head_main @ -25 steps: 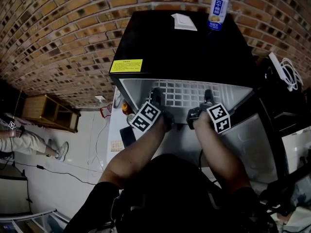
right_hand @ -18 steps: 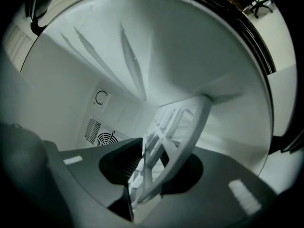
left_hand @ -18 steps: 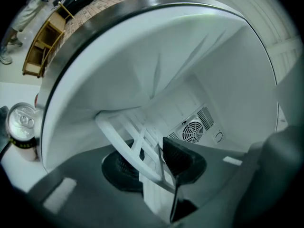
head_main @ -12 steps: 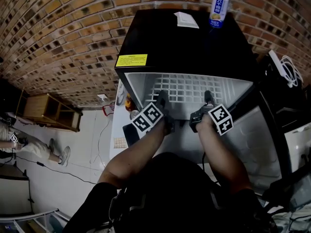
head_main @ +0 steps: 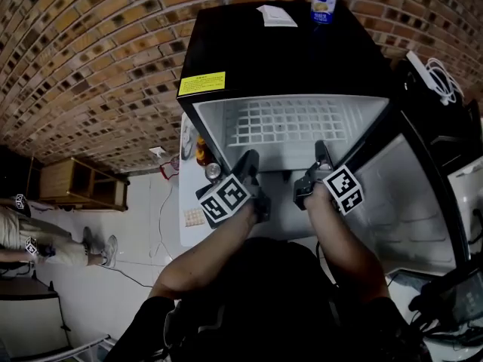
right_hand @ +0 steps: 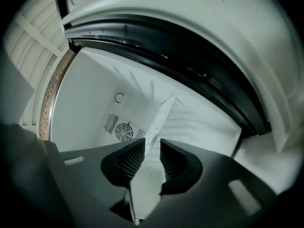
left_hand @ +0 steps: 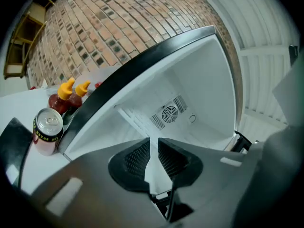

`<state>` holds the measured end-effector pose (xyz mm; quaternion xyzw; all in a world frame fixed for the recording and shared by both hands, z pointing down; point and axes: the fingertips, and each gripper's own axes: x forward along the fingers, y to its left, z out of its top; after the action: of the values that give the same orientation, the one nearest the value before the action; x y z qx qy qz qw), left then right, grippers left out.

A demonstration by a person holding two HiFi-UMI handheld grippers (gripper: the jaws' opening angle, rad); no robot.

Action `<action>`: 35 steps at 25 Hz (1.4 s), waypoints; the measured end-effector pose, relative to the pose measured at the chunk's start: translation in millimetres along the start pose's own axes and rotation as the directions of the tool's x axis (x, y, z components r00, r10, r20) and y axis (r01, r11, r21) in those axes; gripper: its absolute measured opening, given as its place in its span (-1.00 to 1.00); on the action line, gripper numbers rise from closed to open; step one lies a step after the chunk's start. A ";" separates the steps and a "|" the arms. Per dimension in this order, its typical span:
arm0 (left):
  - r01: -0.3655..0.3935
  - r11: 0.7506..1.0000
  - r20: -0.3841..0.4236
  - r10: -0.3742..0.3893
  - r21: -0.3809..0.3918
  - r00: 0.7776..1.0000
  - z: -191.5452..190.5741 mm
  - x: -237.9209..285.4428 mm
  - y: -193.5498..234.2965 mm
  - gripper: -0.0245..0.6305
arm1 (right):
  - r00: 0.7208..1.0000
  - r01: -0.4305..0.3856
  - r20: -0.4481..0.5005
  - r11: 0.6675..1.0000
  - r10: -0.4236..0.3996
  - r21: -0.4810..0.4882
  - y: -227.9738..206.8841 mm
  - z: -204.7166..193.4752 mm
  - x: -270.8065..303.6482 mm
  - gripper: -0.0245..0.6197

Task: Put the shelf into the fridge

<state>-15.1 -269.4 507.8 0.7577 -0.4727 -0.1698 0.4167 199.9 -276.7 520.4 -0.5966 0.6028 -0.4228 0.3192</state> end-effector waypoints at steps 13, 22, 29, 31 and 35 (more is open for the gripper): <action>0.192 0.966 0.001 -0.195 0.171 0.981 26.1 -85.3 -32.7 -0.92 | 0.994 -0.094 -0.080 0.979 0.081 -0.183 50.1 -37.2 -62.8 -0.82; 0.318 0.874 -0.071 -0.314 0.368 0.947 38.8 -151.7 -53.6 -0.92 | 0.957 -0.280 -0.183 0.880 0.225 -0.383 114.6 -62.7 -117.3 -0.90; 0.331 0.833 -0.100 -0.321 0.444 0.942 53.7 -194.2 -51.1 -0.92 | 0.944 -0.319 -0.244 0.802 0.222 -0.505 135.3 -79.7 -153.5 -0.90; 0.338 0.833 -0.111 -0.323 0.438 0.940 55.4 -202.6 -49.1 -0.92 | 0.944 -0.321 -0.247 0.791 0.221 -0.521 138.4 -83.1 -161.7 -0.90; 0.374 0.833 -0.116 -0.359 0.408 0.926 57.5 -218.7 -47.2 -0.92 | 0.946 -0.320 -0.249 0.733 0.208 -0.600 147.0 -91.1 -180.5 -0.90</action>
<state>-133.7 -99.1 406.4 0.9088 -0.3370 -0.1268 0.2107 68.0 -96.6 407.9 -0.5398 0.8125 -0.1931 0.1057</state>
